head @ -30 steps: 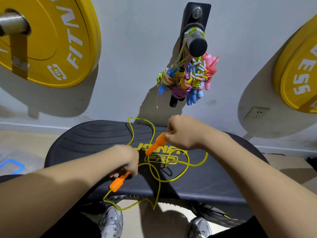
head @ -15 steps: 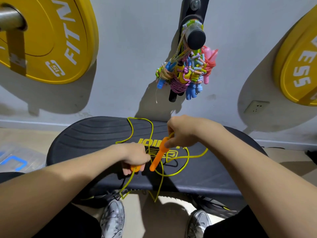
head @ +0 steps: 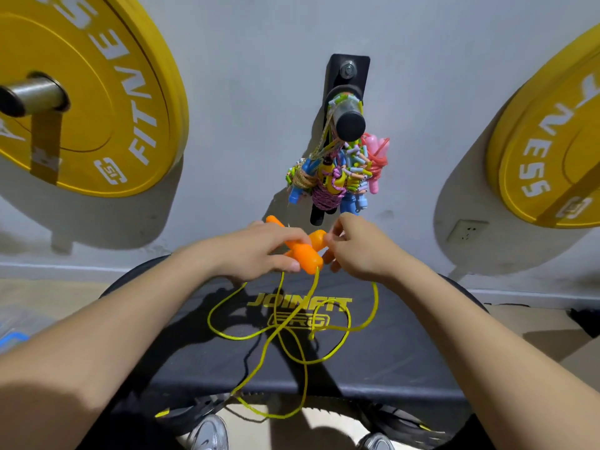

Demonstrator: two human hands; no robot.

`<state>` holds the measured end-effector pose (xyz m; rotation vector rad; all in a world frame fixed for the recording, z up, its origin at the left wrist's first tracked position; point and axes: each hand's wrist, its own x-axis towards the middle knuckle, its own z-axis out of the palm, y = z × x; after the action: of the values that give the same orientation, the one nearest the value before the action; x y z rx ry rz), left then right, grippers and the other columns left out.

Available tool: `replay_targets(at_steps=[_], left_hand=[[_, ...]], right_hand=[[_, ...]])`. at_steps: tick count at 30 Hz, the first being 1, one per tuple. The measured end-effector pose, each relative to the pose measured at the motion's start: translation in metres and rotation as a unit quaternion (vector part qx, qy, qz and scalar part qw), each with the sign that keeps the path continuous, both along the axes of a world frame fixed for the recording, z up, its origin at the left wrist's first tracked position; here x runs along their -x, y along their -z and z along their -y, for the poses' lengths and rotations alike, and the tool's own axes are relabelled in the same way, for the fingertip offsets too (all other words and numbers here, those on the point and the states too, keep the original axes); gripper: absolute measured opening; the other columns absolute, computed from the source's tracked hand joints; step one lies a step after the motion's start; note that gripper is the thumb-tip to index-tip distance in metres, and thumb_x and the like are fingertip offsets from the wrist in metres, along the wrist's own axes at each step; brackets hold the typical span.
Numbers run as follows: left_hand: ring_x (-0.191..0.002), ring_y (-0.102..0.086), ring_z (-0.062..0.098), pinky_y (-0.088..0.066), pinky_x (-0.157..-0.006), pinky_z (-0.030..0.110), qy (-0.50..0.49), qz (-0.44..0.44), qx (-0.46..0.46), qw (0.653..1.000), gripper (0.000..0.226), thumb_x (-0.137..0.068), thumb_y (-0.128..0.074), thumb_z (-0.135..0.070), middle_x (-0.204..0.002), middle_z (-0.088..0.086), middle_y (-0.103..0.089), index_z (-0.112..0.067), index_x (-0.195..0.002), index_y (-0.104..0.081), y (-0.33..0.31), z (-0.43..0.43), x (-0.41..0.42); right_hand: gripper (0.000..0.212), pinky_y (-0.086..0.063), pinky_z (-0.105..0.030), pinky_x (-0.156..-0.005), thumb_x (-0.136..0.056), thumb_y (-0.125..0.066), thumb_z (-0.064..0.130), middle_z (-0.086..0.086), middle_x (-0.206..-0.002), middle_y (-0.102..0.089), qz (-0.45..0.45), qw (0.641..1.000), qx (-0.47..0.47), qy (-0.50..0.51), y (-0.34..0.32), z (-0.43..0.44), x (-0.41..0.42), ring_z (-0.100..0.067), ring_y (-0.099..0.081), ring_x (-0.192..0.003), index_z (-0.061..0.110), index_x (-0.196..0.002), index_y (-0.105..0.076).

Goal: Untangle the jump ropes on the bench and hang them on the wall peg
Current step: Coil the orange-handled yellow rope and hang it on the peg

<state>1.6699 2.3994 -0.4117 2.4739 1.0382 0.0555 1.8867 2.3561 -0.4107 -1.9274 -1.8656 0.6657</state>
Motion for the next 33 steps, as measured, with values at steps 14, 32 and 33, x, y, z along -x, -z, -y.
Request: replay_targets(at_steps=[14,32,33], left_hand=[[-0.103,-0.042,0.023,-0.037,-0.084,0.042,-0.175,0.146,-0.261,0.938,0.035,-0.072,-0.074,-0.074,-0.090,-0.007,-0.039,-0.045,-0.092,-0.072,-0.036,-0.006,-0.030],[-0.086,-0.054,0.007,-0.038,-0.075,0.032,-0.067,0.157,-0.143,0.975,0.041,-0.068,-0.089,-0.053,-0.085,-0.017,-0.061,-0.035,-0.089,-0.060,-0.018,-0.024,-0.030],[-0.081,-0.059,0.004,-0.043,-0.069,0.032,-0.059,0.164,-0.123,0.977,0.040,-0.067,-0.091,-0.053,-0.084,-0.015,-0.065,-0.035,-0.089,-0.063,-0.019,-0.023,-0.030]], right_hand=[[0.035,-0.029,-0.024,-0.046,-0.112,-0.041,0.047,0.004,-0.063,-0.041,-0.397,0.908,-0.124,0.044,-0.033,0.008,0.008,-0.011,-0.034,-0.046,0.022,-0.088,-0.043],[0.013,-0.035,-0.008,-0.047,-0.102,-0.069,0.021,0.023,-0.054,-0.055,-0.303,0.936,-0.174,-0.053,-0.023,-0.002,-0.035,0.001,-0.048,-0.047,0.014,-0.092,-0.072],[0.010,-0.035,-0.009,-0.048,-0.101,-0.071,0.026,0.022,-0.055,-0.054,-0.304,0.934,-0.178,-0.050,-0.023,-0.002,-0.036,0.000,-0.047,-0.048,0.016,-0.097,-0.073]])
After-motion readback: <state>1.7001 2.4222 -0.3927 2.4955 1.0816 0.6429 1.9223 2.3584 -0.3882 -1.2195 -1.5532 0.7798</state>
